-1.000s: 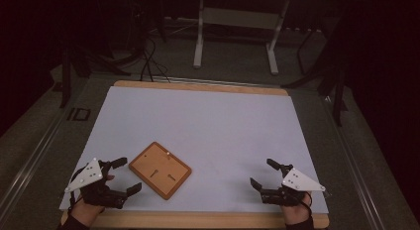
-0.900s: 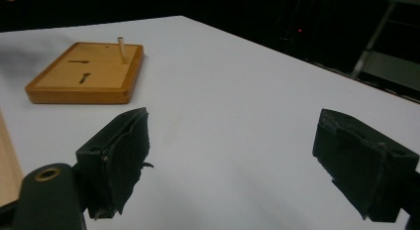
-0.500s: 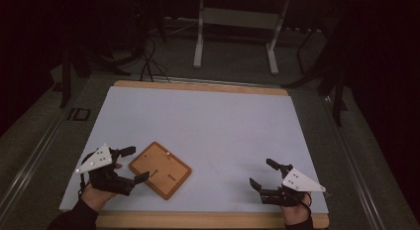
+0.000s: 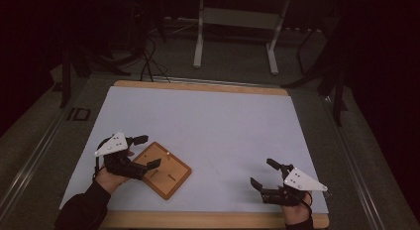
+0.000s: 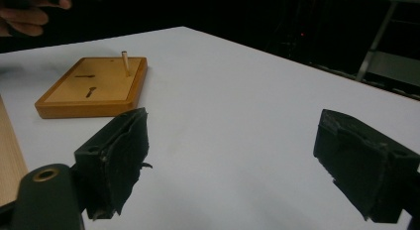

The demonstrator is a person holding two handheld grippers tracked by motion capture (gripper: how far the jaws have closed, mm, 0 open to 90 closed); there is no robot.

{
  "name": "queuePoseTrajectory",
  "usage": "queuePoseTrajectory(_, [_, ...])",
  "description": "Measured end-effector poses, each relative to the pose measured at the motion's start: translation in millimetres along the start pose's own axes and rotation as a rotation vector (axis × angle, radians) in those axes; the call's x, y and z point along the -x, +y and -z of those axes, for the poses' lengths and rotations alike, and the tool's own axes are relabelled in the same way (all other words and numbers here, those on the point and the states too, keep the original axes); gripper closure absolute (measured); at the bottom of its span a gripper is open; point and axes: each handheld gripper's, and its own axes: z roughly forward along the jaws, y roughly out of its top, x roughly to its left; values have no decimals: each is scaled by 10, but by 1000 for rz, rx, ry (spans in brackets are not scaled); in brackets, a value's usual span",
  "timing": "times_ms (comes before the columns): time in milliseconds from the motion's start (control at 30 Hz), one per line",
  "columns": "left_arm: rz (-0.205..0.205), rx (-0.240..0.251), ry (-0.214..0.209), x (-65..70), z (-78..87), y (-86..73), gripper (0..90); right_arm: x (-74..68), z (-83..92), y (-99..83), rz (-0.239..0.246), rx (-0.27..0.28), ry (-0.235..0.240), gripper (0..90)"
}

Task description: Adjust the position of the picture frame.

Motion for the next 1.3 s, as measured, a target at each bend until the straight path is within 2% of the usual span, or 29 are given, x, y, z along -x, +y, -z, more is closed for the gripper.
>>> queuePoseTrajectory(133, [-1, -33, 9, -35, -101, -45, 63, 0, 2, -2, 1, -1, 3, 135])
queuePoseTrajectory(167, [-4, -45, 16, -43, -125, -61, 86, 2, 0, -3, 2, -2, 3, 135])
queuePoseTrajectory(200, [-1, -65, 18, -60, -180, -111, 150, 6, -2, -5, -1, -2, 5, 136])
queuePoseTrajectory(233, [-2, -97, 12, -74, -221, -139, 156, 8, -2, -6, -1, -1, 5, 136])
queuePoseTrajectory(267, [-2, -97, 12, -74, -221, -139, 169, 9, 0, -6, -1, -1, 6, 135])
queuePoseTrajectory(300, [-6, -107, 8, -76, -243, -164, 220, 9, 2, -7, -1, -1, 7, 135])
queuePoseTrajectory(333, [0, -150, 18, -80, -301, -202, 248, 8, 2, -7, -1, -2, 8, 136])
queuePoseTrajectory(367, [5, -156, 10, -81, -318, -217, 252, 7, 1, -7, -1, -4, 10, 135])
queuePoseTrajectory(400, [8, -181, 25, -85, -349, -235, 275, 7, 1, -8, -1, -5, 10, 135])
queuePoseTrajectory(433, [8, -181, 25, -85, -349, -235, 323, 7, 1, -8, -1, -5, 10, 135])
queuePoseTrajectory(500, [13, -234, 39, -102, -410, -269, 362, 4, -4, -10, -2, -7, 14, 135])
queuePoseTrajectory(600, [6, -246, 35, -105, -435, -282, 419, 2, -6, -10, -2, -9, 17, 135])
queuePoseTrajectory(700, [-14, -283, 41, -114, -504, -310, 484, 4, -6, -12, -3, -12, 18, 135])
queuePoseTrajectory(767, [-9, -281, 31, -119, -514, -319, 537, 5, -6, -13, -4, -12, 19, 135])
queuePoseTrajectory(833, [-13, -284, 32, -124, -535, -332, 537, 6, -5, -13, -6, -11, 19, 135])
queuePoseTrajectory(1033, [-13, -284, 26, -147, -578, -347, 667, 12, -9, -18, -10, -13, 26, 136])
queuePoseTrajectory(1300, [-18, -304, 19, -152, -631, -364, 705, 19, -10, -22, -18, -14, 30, 136])
